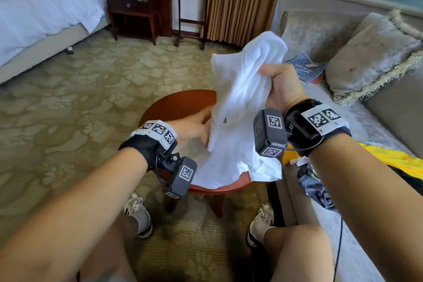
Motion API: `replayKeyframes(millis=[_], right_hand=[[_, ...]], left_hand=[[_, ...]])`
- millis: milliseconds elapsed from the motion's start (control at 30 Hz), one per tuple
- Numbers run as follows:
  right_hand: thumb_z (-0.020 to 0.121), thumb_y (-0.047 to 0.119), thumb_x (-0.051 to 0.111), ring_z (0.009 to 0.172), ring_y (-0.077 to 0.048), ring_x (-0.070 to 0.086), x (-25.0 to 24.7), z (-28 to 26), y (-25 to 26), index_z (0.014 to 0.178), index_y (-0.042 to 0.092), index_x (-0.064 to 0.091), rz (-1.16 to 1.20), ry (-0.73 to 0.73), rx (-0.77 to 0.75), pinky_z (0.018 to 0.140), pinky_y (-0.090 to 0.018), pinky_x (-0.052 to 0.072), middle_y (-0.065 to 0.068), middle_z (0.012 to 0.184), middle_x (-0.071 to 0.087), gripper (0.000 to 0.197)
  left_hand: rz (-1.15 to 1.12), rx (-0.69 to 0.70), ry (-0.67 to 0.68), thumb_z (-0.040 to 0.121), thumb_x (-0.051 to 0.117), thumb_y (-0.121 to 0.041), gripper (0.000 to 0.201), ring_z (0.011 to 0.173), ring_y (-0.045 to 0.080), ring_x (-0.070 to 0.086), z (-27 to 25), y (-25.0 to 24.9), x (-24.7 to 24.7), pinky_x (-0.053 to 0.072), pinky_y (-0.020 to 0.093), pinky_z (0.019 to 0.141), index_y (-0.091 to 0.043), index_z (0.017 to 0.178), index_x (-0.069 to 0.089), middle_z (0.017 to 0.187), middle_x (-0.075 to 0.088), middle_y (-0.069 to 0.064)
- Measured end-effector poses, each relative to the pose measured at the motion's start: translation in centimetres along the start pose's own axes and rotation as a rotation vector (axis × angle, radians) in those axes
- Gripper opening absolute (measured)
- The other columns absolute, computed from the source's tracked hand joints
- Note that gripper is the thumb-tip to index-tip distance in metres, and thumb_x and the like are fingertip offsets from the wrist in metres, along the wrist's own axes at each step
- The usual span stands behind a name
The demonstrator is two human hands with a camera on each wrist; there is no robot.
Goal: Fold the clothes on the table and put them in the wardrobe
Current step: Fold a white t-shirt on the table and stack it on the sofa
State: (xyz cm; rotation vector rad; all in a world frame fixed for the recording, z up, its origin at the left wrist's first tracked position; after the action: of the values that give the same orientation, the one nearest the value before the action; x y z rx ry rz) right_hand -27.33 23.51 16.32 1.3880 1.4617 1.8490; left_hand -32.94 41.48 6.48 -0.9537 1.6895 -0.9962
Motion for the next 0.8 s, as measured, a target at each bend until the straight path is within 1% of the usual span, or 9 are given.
replayKeyframes(millis=[100, 167, 233, 300, 367, 467, 533, 700, 800], right_hand=[[0.086, 0.006, 0.05, 0.106, -0.039, 0.065, -0.8, 0.2, 0.0, 0.124, 0.0, 0.06, -0.013, -0.097, -0.008, 0.092, -0.054, 0.053, -0.02, 0.114, 0.068, 0.04], [0.079, 0.01, 0.055, 0.114, -0.044, 0.062, -1.9, 0.5, 0.0, 0.13, 0.0, 0.059, -0.005, -0.177, -0.019, 0.099, -0.06, 0.046, -0.023, 0.124, 0.065, 0.052], [0.077, 0.012, 0.055, 0.11, -0.045, 0.064, -3.2, 0.5, 0.0, 0.126, 0.001, 0.063, -0.043, -0.279, -0.021, 0.099, -0.059, 0.047, -0.023, 0.12, 0.067, 0.051], [0.081, 0.011, 0.055, 0.097, -0.039, 0.07, -4.5, 0.5, -0.2, 0.115, -0.001, 0.067, -0.138, -0.395, -0.038, 0.087, -0.048, 0.056, -0.02, 0.106, 0.072, 0.038], [0.08, 0.013, 0.06, 0.088, -0.033, 0.071, -5.7, 0.9, -0.5, 0.112, 0.001, 0.066, -0.295, -0.552, -0.063, 0.073, -0.039, 0.058, -0.014, 0.098, 0.073, 0.034], [0.079, 0.013, 0.059, 0.079, -0.026, 0.065, -7.5, 2.0, -1.0, 0.112, 0.003, 0.061, -0.476, -0.728, -0.083, 0.053, -0.023, 0.05, -0.007, 0.093, 0.064, 0.034], [0.075, 0.014, 0.055, 0.088, -0.033, 0.066, -8.1, 2.4, -1.2, 0.112, 0.001, 0.063, -0.519, -0.779, -0.07, 0.061, -0.028, 0.049, -0.012, 0.094, 0.064, 0.04], [0.064, 0.016, 0.057, 0.089, -0.035, 0.065, -8.1, 2.9, -1.2, 0.108, 0.004, 0.068, -0.621, -0.8, -0.078, 0.07, -0.039, 0.053, -0.012, 0.093, 0.065, 0.047], [0.059, 0.013, 0.058, 0.099, -0.029, 0.061, -5.5, 2.0, -0.9, 0.12, 0.005, 0.059, -0.669, -0.664, -0.174, 0.074, -0.035, 0.052, -0.01, 0.108, 0.062, 0.062]], left_hand=[[0.125, 0.041, -0.142, 0.077, 0.068, 0.006, 0.045, 0.109, 0.024, 0.061, 0.2, -0.9, 1.2, 0.052, 0.035, 0.091, -0.006, 0.12, 0.059, 0.116, 0.065, 0.01], [0.045, 0.075, -0.233, 0.08, 0.066, 0.006, 0.03, 0.096, 0.021, 0.064, -0.1, -1.1, 0.7, 0.053, 0.027, 0.079, -0.006, 0.108, 0.063, 0.103, 0.068, 0.008], [-0.063, 0.109, -0.3, 0.081, 0.069, 0.003, 0.032, 0.096, 0.017, 0.065, -0.4, -1.0, -0.3, 0.053, 0.026, 0.082, -0.005, 0.111, 0.064, 0.106, 0.069, 0.007], [-0.097, 0.14, -0.35, 0.081, 0.071, 0.001, 0.031, 0.094, 0.014, 0.064, -0.9, -1.5, -1.2, 0.052, 0.025, 0.082, -0.005, 0.111, 0.066, 0.104, 0.069, 0.007], [-0.085, 0.143, -0.344, 0.08, 0.072, -0.001, 0.022, 0.085, 0.011, 0.065, -1.0, -2.1, -2.1, 0.052, 0.022, 0.074, -0.01, 0.1, 0.069, 0.093, 0.071, 0.002], [-0.09, 0.145, -0.366, 0.09, 0.064, -0.008, 0.009, 0.057, 0.006, 0.059, -1.7, -3.8, -3.2, 0.045, 0.021, 0.056, -0.012, 0.082, 0.066, 0.065, 0.064, -0.005], [-0.115, 0.155, -0.448, 0.094, 0.055, -0.009, 0.025, 0.049, 0.006, 0.051, -2.1, -4.9, -4.6, 0.038, 0.023, 0.052, -0.013, 0.07, 0.059, 0.056, 0.057, -0.006], [-0.074, 0.214, -0.61, 0.097, 0.052, -0.015, 0.034, 0.06, 0.009, 0.05, -3.2, -7.7, -7.7, 0.039, 0.024, 0.061, -0.02, 0.064, 0.058, 0.058, 0.058, -0.009], [-0.075, 0.248, -0.648, 0.094, 0.053, -0.02, 0.034, 0.066, 0.014, 0.045, -3.1, -9.2, -7.6, 0.035, 0.028, 0.066, -0.02, 0.06, 0.049, 0.065, 0.052, -0.001]])
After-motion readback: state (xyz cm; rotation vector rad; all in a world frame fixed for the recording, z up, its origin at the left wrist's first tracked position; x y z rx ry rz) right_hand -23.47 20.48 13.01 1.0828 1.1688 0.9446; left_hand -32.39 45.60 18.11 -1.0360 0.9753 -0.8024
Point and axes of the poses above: each hand's wrist, its own z-axis towards the middle knuckle, its own x-axis out of the palm, y = z × x, the point moved 1 cm from there along z, towards the middle knuckle
